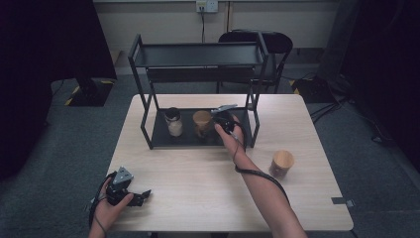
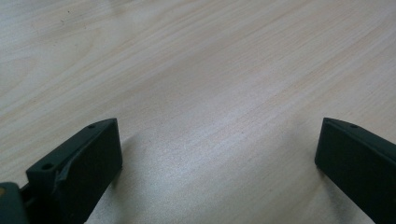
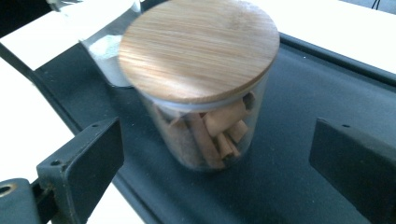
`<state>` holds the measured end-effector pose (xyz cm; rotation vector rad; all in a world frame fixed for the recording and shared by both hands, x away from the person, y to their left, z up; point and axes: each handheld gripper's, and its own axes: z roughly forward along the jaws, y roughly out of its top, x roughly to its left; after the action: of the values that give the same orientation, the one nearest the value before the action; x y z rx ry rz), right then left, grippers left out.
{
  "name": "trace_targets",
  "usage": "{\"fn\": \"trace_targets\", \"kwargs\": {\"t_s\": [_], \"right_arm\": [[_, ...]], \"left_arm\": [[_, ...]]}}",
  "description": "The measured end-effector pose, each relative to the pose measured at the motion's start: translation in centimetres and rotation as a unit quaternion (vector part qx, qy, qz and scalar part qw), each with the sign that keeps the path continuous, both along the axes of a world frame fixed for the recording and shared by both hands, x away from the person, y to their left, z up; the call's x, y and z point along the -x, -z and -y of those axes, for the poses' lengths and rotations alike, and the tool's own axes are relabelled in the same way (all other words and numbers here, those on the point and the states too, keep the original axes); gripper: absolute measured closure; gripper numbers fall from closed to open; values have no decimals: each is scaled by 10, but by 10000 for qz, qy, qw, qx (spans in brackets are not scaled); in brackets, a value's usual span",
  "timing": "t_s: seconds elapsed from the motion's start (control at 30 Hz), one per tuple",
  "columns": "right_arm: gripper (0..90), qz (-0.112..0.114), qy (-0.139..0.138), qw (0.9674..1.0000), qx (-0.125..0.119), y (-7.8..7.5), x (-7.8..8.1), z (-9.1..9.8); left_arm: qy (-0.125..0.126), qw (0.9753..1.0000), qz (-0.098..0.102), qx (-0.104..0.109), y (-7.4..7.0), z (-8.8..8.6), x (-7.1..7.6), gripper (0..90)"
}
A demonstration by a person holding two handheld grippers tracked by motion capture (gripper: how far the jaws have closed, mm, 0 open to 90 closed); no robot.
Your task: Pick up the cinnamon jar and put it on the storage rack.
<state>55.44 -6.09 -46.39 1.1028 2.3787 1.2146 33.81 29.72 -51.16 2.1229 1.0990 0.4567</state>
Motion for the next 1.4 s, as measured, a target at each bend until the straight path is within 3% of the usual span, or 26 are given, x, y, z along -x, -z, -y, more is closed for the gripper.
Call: {"fn": "trace_targets", "kwargs": {"t_s": [0.67, 1.4], "right_arm": [[35, 97, -135, 9998, -56, -7, 32, 21], [37, 114, -369, 9992, -86, -10, 61, 31]], "left_arm": [[20, 10000, 2, -24, 0, 0, 0, 2], [20, 10000, 2, -27, 0, 0, 0, 2]]}}
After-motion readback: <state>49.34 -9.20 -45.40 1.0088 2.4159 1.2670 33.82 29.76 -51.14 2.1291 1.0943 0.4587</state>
